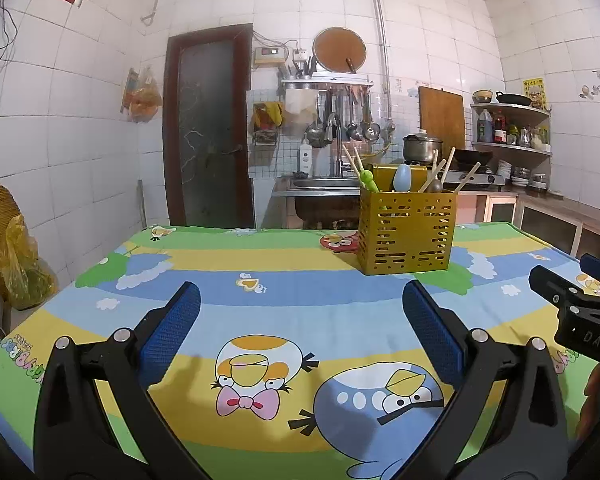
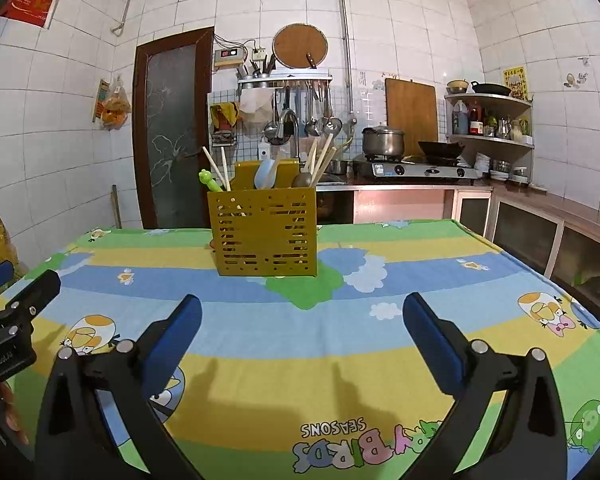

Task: Organize utensils

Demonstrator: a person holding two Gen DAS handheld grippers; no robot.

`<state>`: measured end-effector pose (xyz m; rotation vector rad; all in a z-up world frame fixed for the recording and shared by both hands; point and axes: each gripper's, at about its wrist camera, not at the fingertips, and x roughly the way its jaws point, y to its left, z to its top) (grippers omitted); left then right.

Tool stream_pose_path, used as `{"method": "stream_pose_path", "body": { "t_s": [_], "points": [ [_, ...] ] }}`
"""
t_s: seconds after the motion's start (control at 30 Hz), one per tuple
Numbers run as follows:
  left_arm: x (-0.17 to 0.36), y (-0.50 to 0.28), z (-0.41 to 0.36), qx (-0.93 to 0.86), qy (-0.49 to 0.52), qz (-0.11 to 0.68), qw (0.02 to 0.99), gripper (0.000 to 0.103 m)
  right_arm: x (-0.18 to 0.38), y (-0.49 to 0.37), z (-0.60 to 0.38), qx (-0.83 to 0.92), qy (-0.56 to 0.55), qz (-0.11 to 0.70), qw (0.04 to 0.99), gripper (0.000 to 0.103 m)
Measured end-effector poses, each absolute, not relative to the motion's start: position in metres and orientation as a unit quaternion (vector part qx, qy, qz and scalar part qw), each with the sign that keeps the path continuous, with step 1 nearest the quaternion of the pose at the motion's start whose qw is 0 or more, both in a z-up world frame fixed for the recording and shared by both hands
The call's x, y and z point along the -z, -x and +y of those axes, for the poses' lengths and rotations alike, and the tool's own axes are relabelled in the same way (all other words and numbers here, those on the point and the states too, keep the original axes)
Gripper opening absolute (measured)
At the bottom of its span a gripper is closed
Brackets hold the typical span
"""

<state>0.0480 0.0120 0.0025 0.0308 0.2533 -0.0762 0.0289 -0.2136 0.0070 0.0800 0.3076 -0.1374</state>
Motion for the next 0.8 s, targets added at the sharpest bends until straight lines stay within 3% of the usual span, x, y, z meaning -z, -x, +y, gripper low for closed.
{"method": "stream_pose_path", "body": {
  "t_s": [0.8],
  "points": [
    [-0.0040,-0.0466,0.0121,0.037,-0.015,0.124,0.991,0.098,-0.0083,-0.0253,-0.2132,0.074,-0.037,0.148,0.986,0.098]
  ]
}}
